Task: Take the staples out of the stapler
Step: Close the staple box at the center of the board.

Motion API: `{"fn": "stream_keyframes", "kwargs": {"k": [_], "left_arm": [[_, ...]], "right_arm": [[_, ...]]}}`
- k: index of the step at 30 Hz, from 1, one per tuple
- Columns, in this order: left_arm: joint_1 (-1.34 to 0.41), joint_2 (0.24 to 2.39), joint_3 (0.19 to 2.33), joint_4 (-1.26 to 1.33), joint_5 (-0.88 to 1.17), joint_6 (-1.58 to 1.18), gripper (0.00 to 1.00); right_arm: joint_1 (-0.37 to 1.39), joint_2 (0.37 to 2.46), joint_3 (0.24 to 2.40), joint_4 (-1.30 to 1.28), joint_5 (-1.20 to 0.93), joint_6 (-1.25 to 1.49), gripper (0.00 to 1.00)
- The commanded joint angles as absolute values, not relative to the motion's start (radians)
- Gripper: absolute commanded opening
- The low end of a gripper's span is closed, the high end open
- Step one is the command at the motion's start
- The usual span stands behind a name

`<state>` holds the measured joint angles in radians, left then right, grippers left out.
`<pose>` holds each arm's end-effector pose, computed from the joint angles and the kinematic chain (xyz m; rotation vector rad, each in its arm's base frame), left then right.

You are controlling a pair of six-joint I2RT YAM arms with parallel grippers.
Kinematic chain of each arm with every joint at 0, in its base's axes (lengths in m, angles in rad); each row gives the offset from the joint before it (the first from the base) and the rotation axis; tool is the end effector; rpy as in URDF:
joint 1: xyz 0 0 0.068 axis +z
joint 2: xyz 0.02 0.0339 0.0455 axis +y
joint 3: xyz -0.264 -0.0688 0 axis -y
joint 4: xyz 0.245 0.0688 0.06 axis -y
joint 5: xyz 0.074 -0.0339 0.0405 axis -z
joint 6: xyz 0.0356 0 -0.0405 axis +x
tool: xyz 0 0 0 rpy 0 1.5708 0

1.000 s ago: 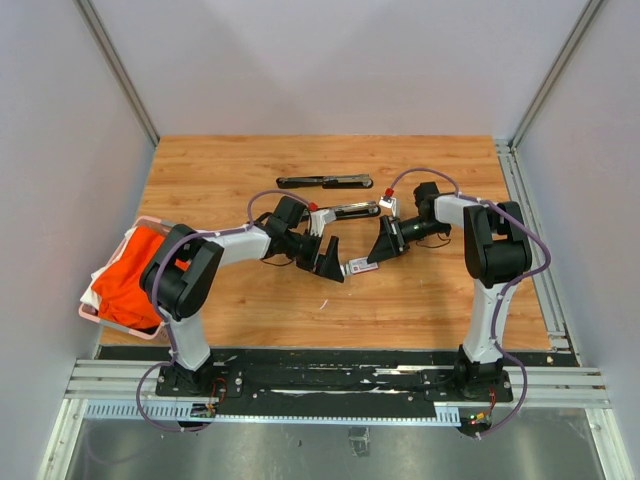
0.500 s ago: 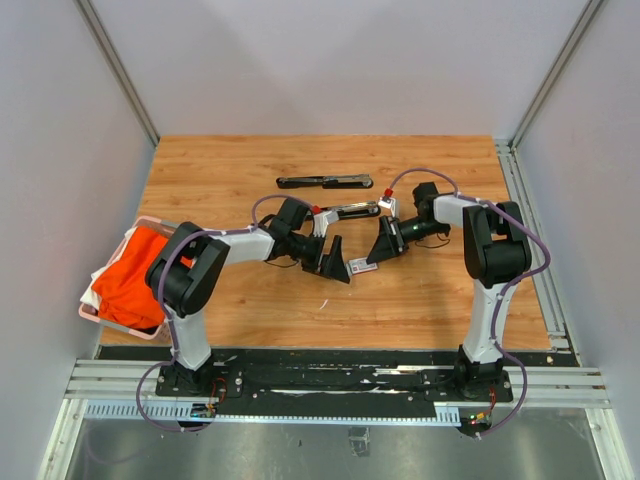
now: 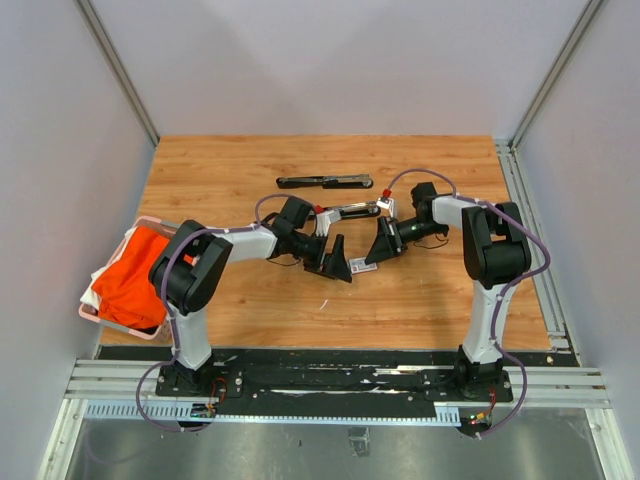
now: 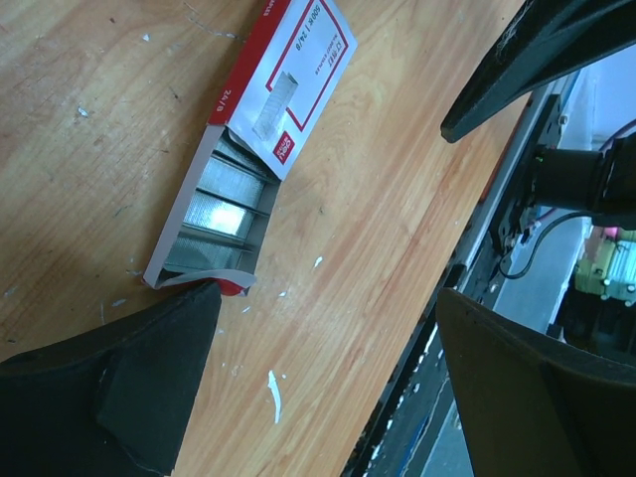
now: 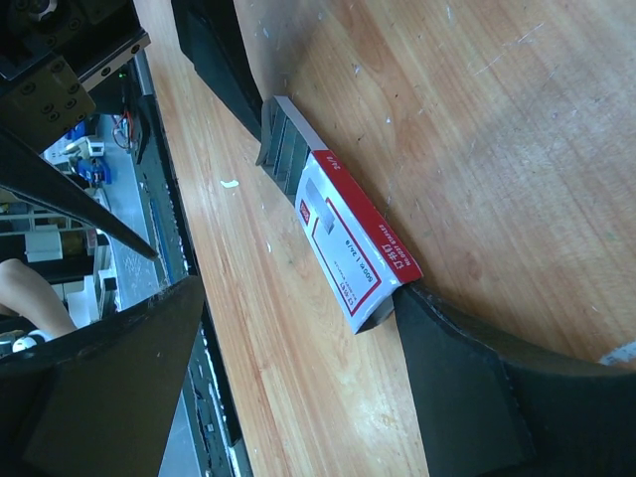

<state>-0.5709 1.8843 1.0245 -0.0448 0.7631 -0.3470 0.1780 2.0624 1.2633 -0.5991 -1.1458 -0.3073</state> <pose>0.2967 -0.2198 0.1397 0.6413 2.5127 -1.3176 0.3621 0.0981 0.1251 -0.7257 2.3593 1.5727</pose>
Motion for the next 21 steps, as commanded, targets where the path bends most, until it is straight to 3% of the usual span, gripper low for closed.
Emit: {"fn": "stream_keyframes", "kwargs": {"k": [1,9,21], "left_arm": [[-0.572,1.924,1.028,-0.089,0.600,-0.239,0.98],[-0.558,1.886,1.015,-0.126,0.485,-0.220,0.98],[-0.558,1.884,1.018,-0.099,0.459,-0.216,0.98]], "right_arm": [[0.214,2.074,1.240,-0.599,-1.007,-0.316,0.81],[0.201,2.052,1.266,-0.619,-0.855,-0.287,0.81],[0.173,2.029,1.291,-0.649,-0.874,-0.291,0.81]]}}
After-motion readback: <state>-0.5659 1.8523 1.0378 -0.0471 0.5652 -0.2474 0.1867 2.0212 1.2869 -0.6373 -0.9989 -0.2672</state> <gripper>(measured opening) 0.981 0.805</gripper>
